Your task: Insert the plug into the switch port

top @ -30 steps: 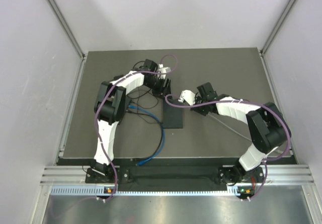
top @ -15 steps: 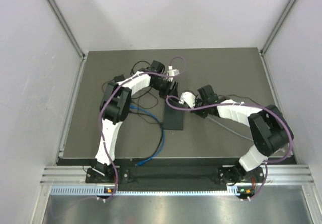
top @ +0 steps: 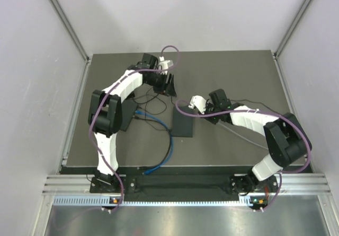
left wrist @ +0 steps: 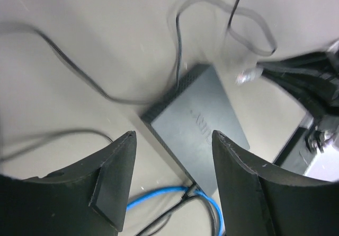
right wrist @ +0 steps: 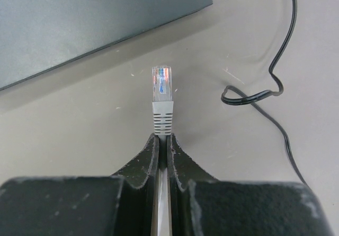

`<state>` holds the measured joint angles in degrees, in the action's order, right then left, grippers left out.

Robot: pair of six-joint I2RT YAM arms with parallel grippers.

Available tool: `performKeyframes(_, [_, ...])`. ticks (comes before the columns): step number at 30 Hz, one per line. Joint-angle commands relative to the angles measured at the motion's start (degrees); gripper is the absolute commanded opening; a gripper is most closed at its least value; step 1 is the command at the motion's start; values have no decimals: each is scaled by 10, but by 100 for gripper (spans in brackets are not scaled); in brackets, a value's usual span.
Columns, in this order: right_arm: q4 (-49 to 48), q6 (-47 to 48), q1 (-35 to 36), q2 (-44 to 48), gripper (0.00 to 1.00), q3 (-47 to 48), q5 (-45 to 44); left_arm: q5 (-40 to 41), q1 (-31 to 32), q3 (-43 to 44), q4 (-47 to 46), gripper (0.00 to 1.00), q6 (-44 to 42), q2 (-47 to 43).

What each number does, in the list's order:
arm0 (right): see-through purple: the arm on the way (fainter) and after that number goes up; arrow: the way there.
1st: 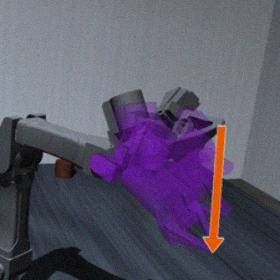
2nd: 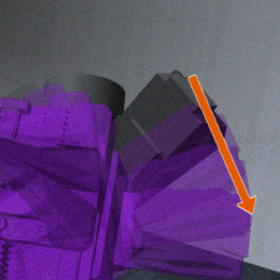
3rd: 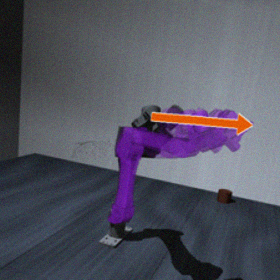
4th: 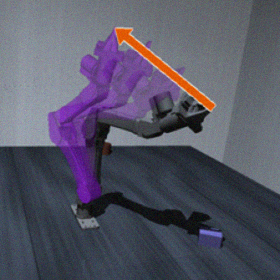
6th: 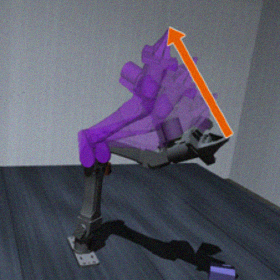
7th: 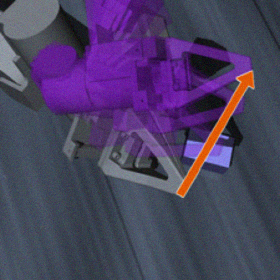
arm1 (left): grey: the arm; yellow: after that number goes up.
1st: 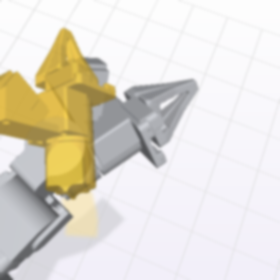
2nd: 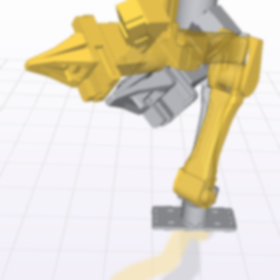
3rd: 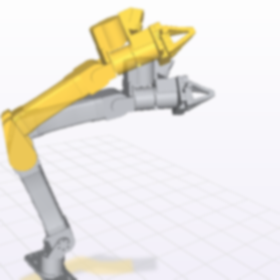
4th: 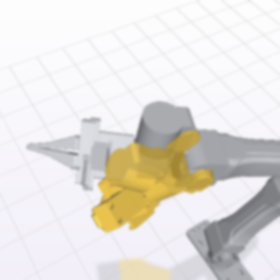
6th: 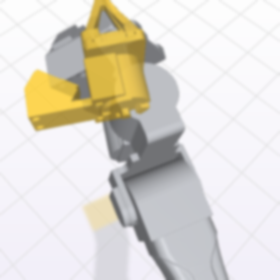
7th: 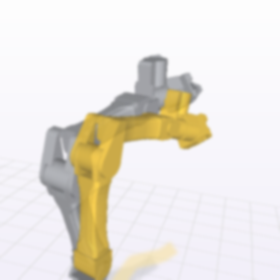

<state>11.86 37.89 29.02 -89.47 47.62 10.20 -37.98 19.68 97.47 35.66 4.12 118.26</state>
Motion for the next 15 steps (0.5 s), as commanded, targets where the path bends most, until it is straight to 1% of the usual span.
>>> performKeyframes(1, [-35, 10, 9, 22, 0, -7, 3, -2, 8, -31, 32, 64, 0, 7])
performKeyframes(8, [-43, 20, 9, 10, 0, -9, 2, -37, 17, -39, 32, 62, -1, 42])
performKeyframes(15, [-34, 20, 13, 15, 0, -18, 25, -73, 46, -10, 31, 61, -22, 87])
